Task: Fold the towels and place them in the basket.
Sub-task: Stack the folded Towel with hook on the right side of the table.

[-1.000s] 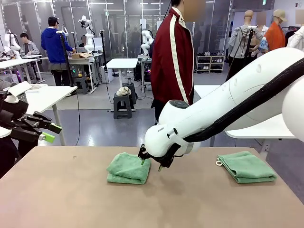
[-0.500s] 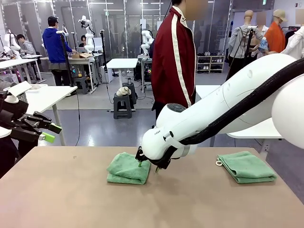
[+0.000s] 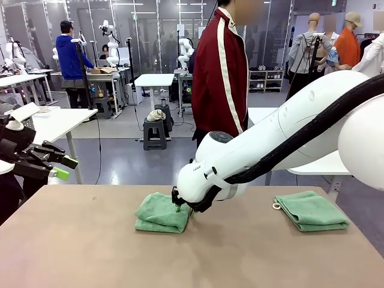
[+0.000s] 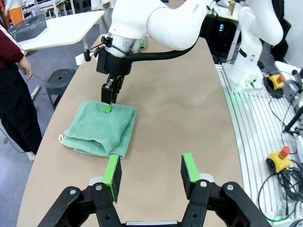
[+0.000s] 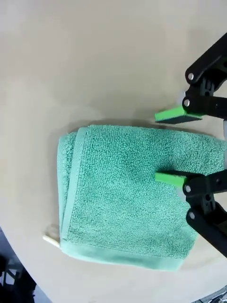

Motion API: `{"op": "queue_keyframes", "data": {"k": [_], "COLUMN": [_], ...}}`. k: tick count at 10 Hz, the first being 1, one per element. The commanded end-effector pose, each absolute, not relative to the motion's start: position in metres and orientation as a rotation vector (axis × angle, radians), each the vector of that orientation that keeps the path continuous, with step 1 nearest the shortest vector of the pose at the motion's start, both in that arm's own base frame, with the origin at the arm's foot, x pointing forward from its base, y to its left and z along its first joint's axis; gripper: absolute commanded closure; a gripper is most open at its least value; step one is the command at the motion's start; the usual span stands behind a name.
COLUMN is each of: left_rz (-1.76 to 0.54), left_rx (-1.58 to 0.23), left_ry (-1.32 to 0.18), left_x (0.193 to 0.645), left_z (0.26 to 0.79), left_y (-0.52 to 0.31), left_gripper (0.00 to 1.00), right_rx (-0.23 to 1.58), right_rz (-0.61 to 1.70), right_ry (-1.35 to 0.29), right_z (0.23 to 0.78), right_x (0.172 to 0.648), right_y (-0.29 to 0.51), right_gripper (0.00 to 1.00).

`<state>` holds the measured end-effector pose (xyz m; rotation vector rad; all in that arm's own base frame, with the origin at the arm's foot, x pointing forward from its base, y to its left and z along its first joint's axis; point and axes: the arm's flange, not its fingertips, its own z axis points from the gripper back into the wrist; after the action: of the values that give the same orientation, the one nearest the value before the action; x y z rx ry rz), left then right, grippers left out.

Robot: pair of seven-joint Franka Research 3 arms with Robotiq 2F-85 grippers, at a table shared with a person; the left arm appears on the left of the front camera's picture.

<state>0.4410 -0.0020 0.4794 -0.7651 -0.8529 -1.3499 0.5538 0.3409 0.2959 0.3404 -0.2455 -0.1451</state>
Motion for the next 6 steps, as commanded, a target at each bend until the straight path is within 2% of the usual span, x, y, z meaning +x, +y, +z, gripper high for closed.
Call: {"op": "queue_keyframes", "data": {"k": [1, 2, 3, 4, 5, 6], "left_rz": [-1.349, -1.349, -1.349, -1.349, -1.349, -1.349], "left_rx": [-0.767, -0.767, -0.767, -0.767, -0.767, -0.767], "left_ry": [-0.875, -0.875, -0.875, -0.875, -0.875, -0.875], "left_x": [0.4410, 0.4410, 0.4410, 0.4410, 0.4410, 0.4410], "left_z": [0.4809, 0.4809, 0.4809, 0.4809, 0.4809, 0.4809], "left_y": [-0.0027, -0.0027, -0.0027, -0.0027, -0.0027, -0.0027], "left_gripper": [0.35, 0.35, 0.35, 0.35, 0.35, 0.35], "right_rx": [0.356, 0.354, 0.352, 0.346, 0.339, 0.334], "right_rz": [-0.130, -0.128, -0.128, -0.123, -0.114, -0.100], "right_ry": [-0.279, -0.284, -0.284, -0.284, -0.276, -0.259], "right_z": [0.2916, 0.2920, 0.2914, 0.2908, 0.2911, 0.2913], "right_x": [0.5549, 0.5548, 0.5549, 0.5548, 0.5547, 0.5546], "right_y": [0.3435, 0.3439, 0.3440, 0.3447, 0.3458, 0.3461], "right_gripper": [0.61, 0.96, 0.81, 1.00, 1.00, 0.94]}}
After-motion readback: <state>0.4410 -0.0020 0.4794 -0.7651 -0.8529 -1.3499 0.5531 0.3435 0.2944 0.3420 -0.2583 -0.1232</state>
